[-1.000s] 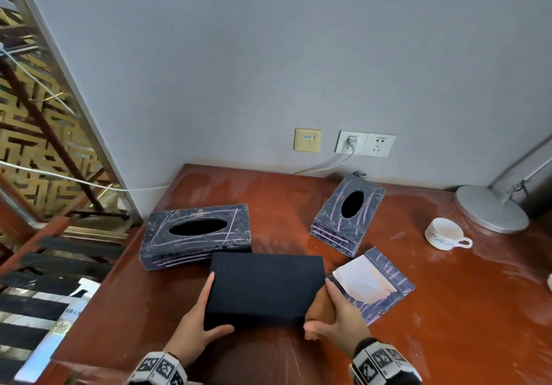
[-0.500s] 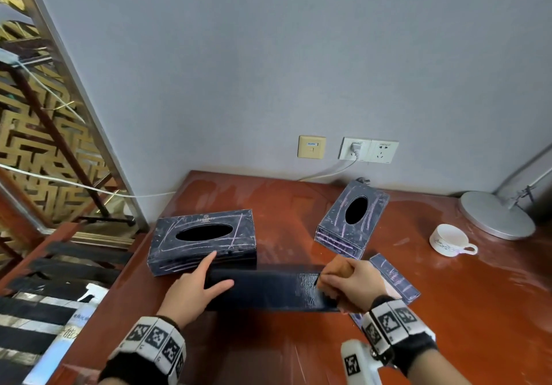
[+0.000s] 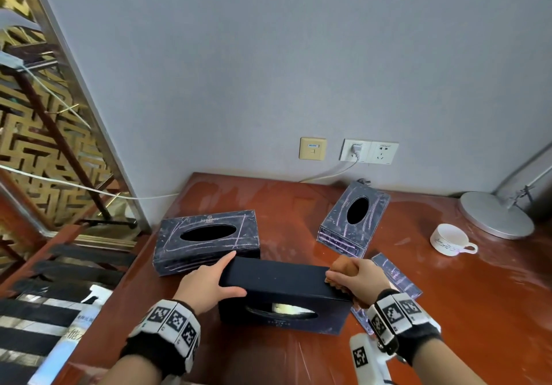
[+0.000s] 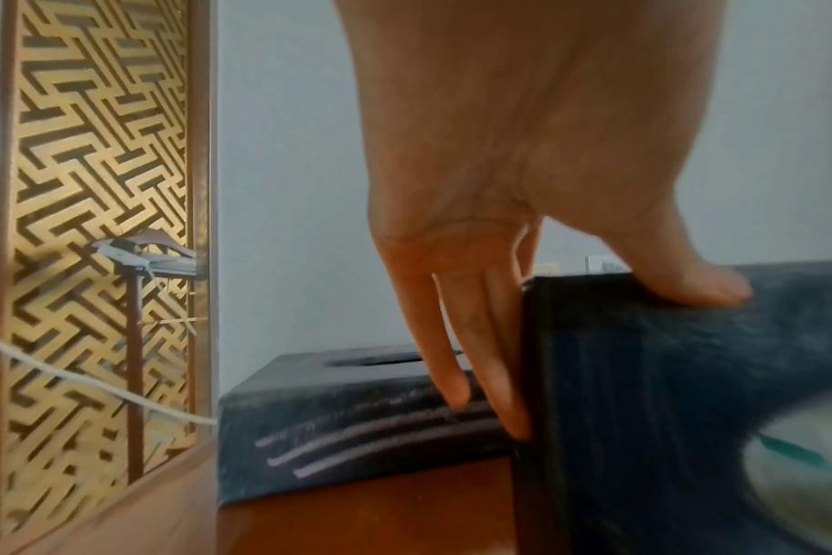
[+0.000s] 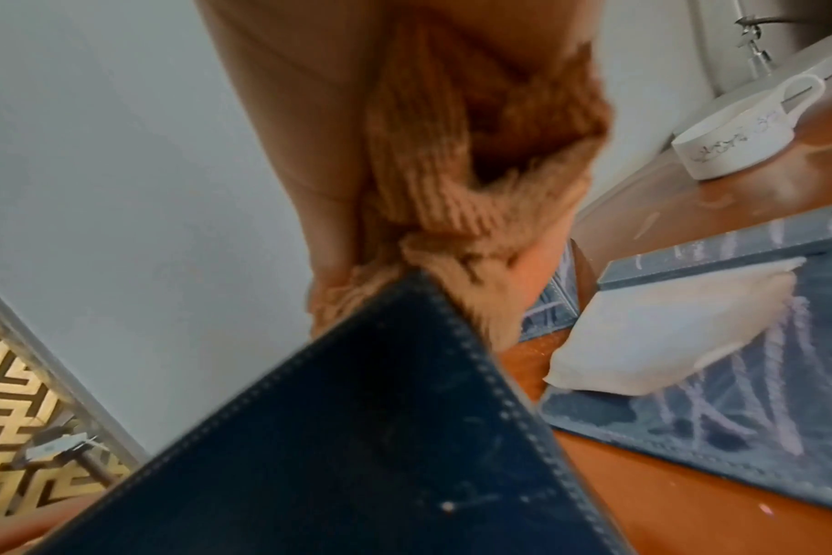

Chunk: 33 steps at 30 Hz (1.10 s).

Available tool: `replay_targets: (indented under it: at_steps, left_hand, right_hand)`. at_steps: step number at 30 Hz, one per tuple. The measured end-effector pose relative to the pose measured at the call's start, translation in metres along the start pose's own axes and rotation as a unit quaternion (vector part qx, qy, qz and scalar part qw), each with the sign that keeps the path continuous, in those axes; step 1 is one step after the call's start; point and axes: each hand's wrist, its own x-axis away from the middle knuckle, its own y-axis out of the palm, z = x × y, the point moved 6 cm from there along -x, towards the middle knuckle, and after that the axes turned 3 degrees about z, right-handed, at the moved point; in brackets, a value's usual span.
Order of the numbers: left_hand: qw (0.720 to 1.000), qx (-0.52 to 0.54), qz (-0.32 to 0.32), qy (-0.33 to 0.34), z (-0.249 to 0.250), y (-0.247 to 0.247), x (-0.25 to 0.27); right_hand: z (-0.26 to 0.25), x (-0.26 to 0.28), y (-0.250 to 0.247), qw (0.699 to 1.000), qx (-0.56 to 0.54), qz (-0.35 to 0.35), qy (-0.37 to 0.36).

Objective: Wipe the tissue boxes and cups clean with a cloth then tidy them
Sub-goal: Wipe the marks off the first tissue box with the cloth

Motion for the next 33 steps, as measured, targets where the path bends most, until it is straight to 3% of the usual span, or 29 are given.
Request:
replay_targets:
  at_steps: [4,6,10,18,24,27,30,33]
  left_hand:
    - [0.985,0.171,-0.001,0.015,-0.004,0.012,-0.005]
    - [0.986,0.161,0.033,0.011,-0.005,0.011,-0.006]
    - [0.993,0.104,0.056,0.001,0.001,0.003,-0.006]
    - [0.997,0.004,0.068,-0.038,0.018,-0.002,-0.019]
    - [0.990,-0.079,0.105,-0.058,0.029,-0.004,-0.021]
    - [0.988,-0.086,0.108,-0.074,0.029,-0.001,-0.023]
    - [0.993,-0.069,0.086,-0.041,0.034,0.010,-0.023]
    - [0.997,-0.056,0.035,-0.026,0.032,0.025,-0.022]
  right_hand:
    - [0.020,0.000,0.015,0.990,-0.131,-0.039,-0.022]
    - [0.021,0.002,0.021,0.982,-0.174,-0.055,-0.039]
    - [0.017,0.003,0.016,0.970,-0.244,0.007,-0.005]
    - [0.014,0.005,0.008,0.981,-0.144,0.125,0.030]
    - [0.024,0.008,0.008,0.965,-0.200,0.160,0.055]
    - [0.024,0.010,0.020,0.964,-0.216,0.152,0.038]
    - [0.023,0.014,0.026,0.983,-0.128,0.131,-0.023]
    - [0.028,0.015,0.033,0.994,-0.060,0.086,-0.020]
